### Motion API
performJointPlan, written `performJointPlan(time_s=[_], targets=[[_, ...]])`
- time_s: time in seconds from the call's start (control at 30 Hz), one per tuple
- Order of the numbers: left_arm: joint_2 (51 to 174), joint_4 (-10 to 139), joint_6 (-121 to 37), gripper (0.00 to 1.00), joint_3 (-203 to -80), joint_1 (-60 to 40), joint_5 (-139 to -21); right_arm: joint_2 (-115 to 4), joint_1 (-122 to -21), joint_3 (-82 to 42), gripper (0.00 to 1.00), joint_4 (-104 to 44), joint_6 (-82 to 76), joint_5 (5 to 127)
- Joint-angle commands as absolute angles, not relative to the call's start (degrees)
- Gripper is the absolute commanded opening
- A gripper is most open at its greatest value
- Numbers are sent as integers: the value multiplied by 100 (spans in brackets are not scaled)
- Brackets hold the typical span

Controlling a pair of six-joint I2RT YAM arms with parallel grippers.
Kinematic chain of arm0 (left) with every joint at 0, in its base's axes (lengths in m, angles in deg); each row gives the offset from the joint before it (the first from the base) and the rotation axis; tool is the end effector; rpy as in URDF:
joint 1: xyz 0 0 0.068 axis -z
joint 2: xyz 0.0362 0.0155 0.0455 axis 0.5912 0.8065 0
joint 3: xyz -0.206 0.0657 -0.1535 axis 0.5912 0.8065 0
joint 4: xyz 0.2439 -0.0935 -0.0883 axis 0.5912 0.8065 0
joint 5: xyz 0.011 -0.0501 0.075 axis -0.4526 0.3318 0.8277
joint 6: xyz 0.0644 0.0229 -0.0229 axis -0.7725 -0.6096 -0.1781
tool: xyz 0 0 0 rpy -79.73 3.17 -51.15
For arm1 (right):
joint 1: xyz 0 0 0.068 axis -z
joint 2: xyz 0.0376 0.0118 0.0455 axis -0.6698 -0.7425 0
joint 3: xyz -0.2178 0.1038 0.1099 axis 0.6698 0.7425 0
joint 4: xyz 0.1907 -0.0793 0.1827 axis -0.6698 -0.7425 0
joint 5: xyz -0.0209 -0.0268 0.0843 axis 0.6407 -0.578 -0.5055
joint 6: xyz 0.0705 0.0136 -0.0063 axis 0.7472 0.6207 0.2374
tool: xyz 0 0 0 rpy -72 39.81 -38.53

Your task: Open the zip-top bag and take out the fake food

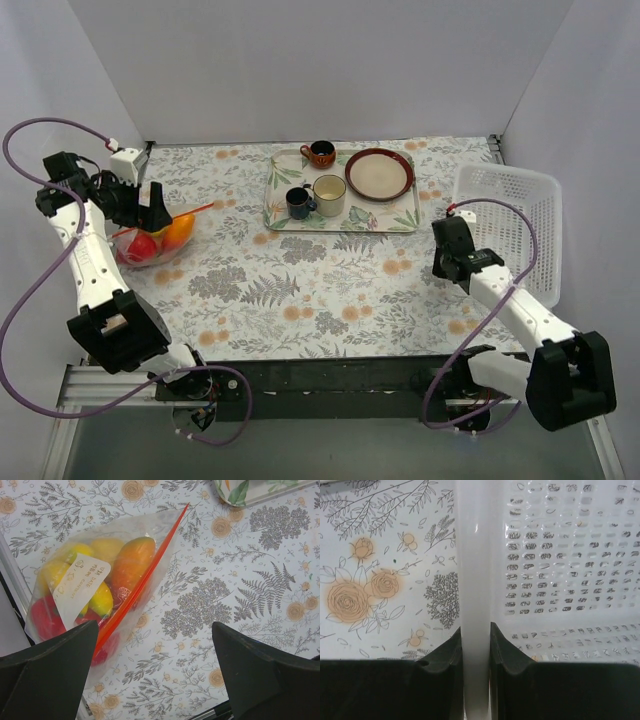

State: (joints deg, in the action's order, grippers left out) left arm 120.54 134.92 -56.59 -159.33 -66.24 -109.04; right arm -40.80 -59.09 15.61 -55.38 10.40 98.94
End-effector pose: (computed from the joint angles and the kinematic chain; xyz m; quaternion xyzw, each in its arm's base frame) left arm 0.2785 0.1188 0.3500 -0.1423 0.9109 -0.2355 0.3074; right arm 0.2514 0.0508 0.1856 0.0960 0.9213 -0.0920 0.3653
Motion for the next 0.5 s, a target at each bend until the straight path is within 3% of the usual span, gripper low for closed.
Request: performJointPlan(time_s=[0.0, 0.27, 0.47], targets=[[11671, 13218, -5721, 98, -15789, -6630, -11087, -3418, -6348, 2028, 15, -5853, 2641, 9434], [11723, 13025, -5502, 98, -15675, -6622, -11315, -2539, -7790, 2266, 6, -6371, 3546, 9099], [11829, 13051, -5255, 98, -15762, -6499, -11465, -2686, -9597, 2064, 3, -6574, 4425, 9388]])
